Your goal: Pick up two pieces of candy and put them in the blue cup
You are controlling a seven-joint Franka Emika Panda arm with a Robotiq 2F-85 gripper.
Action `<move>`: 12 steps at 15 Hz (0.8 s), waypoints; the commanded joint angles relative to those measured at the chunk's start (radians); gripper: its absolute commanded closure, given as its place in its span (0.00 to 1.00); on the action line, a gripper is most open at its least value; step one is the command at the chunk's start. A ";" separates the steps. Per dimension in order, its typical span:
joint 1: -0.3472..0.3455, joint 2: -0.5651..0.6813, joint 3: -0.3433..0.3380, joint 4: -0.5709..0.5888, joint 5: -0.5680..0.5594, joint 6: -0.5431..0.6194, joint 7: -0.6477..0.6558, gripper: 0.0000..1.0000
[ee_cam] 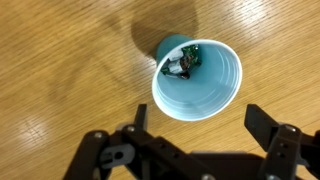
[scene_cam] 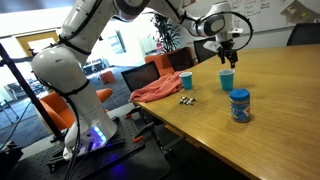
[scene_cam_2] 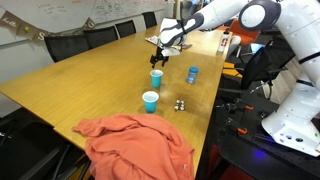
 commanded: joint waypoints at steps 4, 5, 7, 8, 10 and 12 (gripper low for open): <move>-0.034 -0.274 0.028 -0.299 0.027 -0.004 -0.086 0.00; -0.035 -0.310 0.030 -0.345 0.028 0.002 -0.103 0.00; -0.031 -0.382 0.022 -0.440 0.021 0.016 -0.117 0.00; -0.024 -0.417 0.011 -0.488 0.012 0.033 -0.112 0.00; -0.021 -0.489 0.001 -0.587 0.004 0.062 -0.108 0.00; -0.022 -0.560 -0.010 -0.686 0.001 0.099 -0.105 0.00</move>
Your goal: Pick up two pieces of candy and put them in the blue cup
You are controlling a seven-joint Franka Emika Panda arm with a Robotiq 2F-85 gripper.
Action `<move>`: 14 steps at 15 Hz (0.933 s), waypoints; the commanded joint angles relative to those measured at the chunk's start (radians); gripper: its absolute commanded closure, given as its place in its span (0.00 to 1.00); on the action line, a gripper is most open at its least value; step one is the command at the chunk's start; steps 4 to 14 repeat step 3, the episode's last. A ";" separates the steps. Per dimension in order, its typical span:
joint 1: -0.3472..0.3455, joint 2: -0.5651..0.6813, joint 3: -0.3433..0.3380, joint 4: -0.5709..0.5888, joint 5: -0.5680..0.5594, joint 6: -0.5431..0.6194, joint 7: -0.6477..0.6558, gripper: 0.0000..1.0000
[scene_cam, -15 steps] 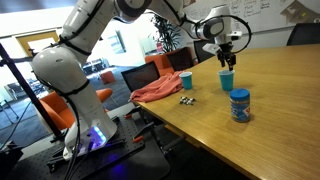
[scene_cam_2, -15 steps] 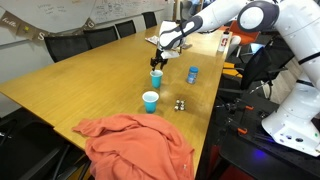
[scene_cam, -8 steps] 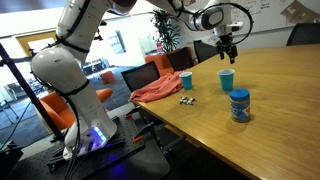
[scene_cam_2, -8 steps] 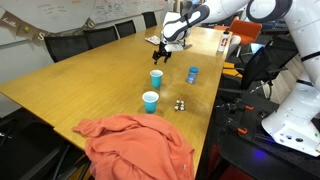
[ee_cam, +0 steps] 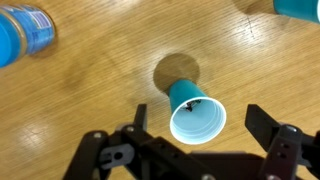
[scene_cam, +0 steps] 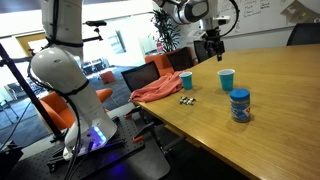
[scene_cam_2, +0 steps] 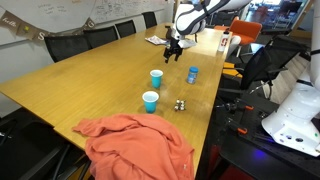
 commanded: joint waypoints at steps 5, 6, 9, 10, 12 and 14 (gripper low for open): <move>-0.007 -0.250 -0.025 -0.350 0.010 0.138 -0.030 0.00; -0.007 -0.250 -0.025 -0.350 0.010 0.138 -0.030 0.00; -0.007 -0.250 -0.025 -0.350 0.010 0.138 -0.030 0.00; -0.007 -0.250 -0.025 -0.350 0.010 0.138 -0.030 0.00; -0.007 -0.250 -0.025 -0.350 0.010 0.138 -0.030 0.00; -0.007 -0.250 -0.025 -0.350 0.010 0.138 -0.030 0.00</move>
